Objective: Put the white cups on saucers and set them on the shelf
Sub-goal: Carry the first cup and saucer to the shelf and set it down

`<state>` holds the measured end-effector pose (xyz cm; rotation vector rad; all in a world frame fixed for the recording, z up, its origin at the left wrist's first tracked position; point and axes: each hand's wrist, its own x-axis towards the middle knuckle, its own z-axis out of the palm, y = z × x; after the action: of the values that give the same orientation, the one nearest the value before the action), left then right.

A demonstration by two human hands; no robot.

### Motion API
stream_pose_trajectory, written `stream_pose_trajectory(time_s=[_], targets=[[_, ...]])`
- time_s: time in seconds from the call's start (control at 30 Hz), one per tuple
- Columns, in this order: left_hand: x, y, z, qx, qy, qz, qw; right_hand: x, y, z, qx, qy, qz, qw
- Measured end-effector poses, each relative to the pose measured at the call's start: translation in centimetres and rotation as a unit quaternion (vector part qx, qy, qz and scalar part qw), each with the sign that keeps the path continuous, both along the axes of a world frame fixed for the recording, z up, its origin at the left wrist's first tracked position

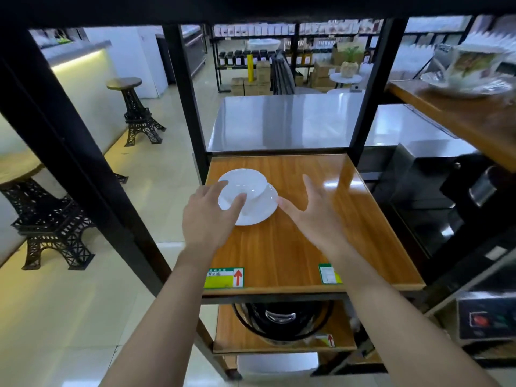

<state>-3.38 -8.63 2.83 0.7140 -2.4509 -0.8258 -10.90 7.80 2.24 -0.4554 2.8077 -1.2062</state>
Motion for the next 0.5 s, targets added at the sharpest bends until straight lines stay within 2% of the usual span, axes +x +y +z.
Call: stream_pose_trajectory(time_s=[0.13, 0.3, 0.5], targets=[[2.5, 4.1, -0.3, -0.032, 0.005, -0.041, 0.999, 2.9, 3.5, -0.3, 0.012, 0.027, 0.015, 0.999], [6.0, 9.7, -1.3, -0.049, -0.045, -0.097, 0.993, 6.8, 8.9, -1.1, 0.105, 0.028, 0.027, 0.994], [9.7, 16.4, -2.5, -0.067, -0.057, -0.173, 0.981, 12.2, 16.2, -1.6, 0.112, 0.06, -0.019, 0.992]])
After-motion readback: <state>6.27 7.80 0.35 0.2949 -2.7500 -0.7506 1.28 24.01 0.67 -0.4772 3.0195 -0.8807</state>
